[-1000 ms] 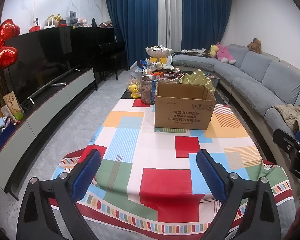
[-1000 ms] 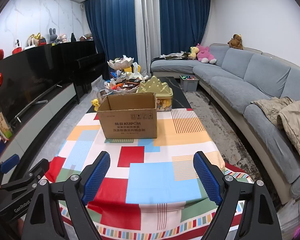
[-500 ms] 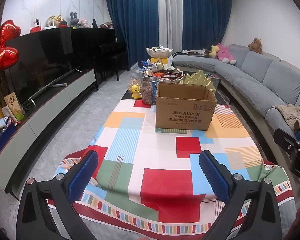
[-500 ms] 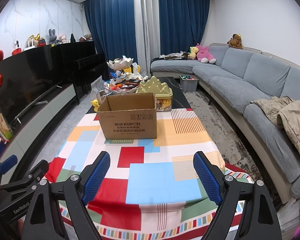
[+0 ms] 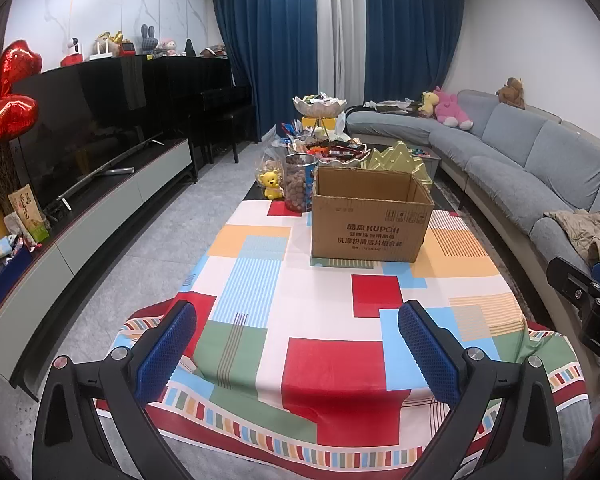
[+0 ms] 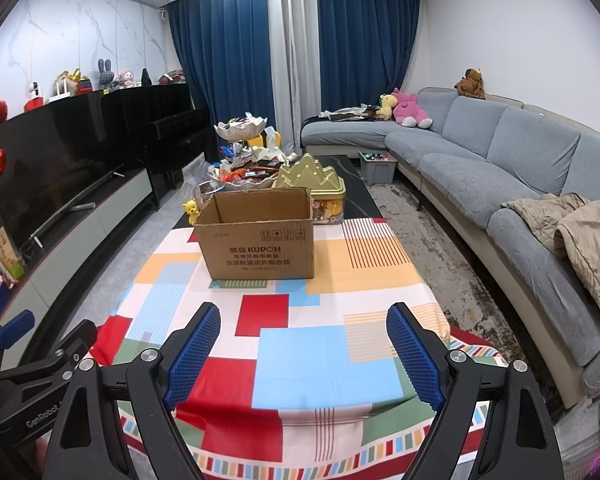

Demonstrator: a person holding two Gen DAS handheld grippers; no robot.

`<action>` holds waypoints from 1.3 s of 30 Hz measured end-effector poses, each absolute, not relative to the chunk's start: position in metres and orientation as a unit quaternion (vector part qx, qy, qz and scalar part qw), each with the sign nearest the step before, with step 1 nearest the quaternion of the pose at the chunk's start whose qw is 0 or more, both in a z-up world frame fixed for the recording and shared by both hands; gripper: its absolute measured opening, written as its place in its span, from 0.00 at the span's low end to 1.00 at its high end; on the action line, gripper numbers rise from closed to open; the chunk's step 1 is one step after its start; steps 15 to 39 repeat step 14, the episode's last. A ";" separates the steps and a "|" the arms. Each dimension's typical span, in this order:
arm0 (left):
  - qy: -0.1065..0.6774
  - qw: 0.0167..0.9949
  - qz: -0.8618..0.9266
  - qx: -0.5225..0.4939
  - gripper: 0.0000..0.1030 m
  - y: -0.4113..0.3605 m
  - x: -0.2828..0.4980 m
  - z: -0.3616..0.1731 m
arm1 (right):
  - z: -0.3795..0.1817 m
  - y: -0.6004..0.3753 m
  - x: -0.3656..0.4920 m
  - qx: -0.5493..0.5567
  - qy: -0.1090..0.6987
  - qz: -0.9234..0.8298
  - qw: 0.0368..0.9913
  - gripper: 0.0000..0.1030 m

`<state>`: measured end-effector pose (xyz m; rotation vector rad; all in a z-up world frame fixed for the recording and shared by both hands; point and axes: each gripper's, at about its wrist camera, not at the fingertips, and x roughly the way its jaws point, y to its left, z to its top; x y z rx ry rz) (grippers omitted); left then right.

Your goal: Organize snacks

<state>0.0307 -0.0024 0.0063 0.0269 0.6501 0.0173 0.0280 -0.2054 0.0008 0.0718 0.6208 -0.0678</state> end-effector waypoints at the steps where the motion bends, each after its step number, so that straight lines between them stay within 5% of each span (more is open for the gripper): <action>1: 0.319 0.948 0.008 0.013 1.00 -0.002 0.031 0.006 | 0.002 -0.206 0.028 0.035 0.305 -0.034 0.951 0.83; 39: 0.319 0.948 0.004 0.014 1.00 -0.001 0.036 0.006 | 0.000 -0.206 0.028 0.036 0.306 -0.033 0.951 0.83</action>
